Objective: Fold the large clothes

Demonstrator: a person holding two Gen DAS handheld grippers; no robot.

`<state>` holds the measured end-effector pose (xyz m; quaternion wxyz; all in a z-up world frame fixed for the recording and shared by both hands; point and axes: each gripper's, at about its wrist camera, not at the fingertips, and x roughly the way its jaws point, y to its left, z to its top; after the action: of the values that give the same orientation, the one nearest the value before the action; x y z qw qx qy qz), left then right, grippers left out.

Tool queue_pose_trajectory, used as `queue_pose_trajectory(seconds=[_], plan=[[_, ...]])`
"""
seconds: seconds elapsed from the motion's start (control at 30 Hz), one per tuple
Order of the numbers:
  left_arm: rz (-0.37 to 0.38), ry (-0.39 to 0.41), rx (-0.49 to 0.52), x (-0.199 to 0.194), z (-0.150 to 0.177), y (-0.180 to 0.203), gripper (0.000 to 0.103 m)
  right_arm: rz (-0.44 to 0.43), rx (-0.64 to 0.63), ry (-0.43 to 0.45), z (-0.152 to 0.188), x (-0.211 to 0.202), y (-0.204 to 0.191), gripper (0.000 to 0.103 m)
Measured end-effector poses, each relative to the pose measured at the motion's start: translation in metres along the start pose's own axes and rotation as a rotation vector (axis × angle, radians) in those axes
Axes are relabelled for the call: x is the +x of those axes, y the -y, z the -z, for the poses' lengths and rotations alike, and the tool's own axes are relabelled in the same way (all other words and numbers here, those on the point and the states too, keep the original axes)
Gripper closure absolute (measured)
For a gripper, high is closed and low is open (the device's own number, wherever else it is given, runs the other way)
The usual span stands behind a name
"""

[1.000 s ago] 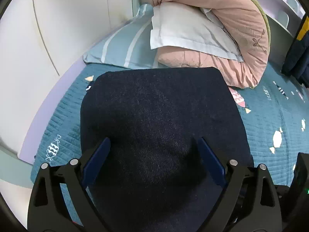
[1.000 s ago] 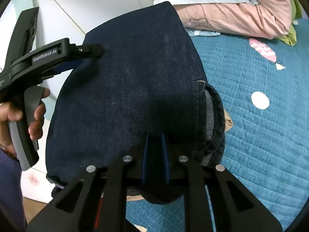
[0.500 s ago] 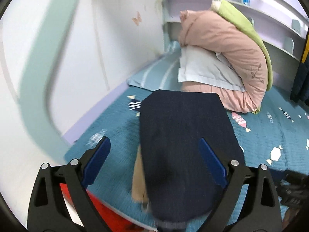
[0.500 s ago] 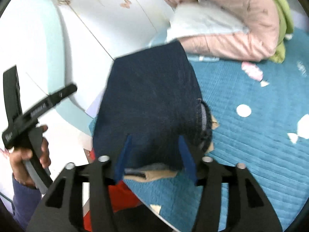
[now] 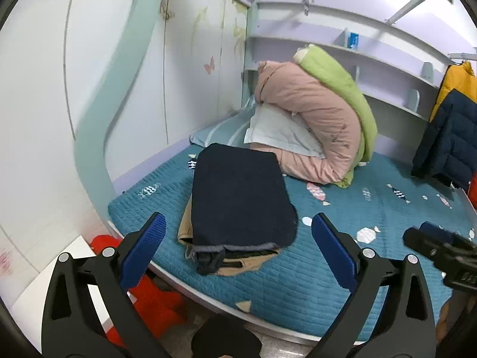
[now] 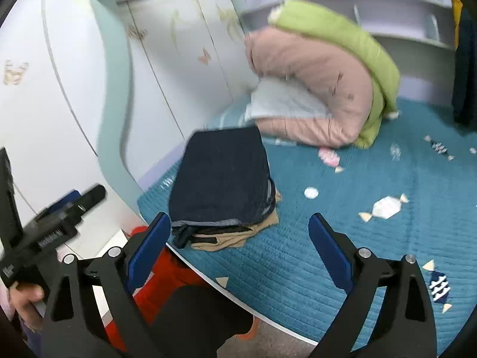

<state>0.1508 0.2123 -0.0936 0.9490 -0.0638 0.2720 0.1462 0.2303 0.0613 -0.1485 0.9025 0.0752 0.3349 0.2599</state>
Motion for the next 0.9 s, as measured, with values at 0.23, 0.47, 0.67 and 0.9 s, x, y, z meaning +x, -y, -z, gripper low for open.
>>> queue_pose_trajectory(seconds=[0.23, 0.47, 0.67, 0.9], plan=[[0.004, 0.056, 0.014, -0.066, 0.014, 0.028, 0.005, 0.092, -0.075, 0.129, 0.018, -0.082, -0.025, 0.008], [0.051, 0.098, 0.064, -0.106, 0.016, 0.051, 0.005, 0.137, -0.133, 0.199, 0.028, -0.121, -0.040, 0.008], [0.071, 0.133, 0.088, -0.129, 0.015, 0.067, 0.005, 0.145, -0.140, 0.237, 0.033, -0.143, -0.041, 0.007], [0.084, 0.166, 0.082, -0.145, 0.014, 0.073, 0.005, 0.155, -0.144, 0.279, 0.036, -0.163, -0.042, 0.007]])
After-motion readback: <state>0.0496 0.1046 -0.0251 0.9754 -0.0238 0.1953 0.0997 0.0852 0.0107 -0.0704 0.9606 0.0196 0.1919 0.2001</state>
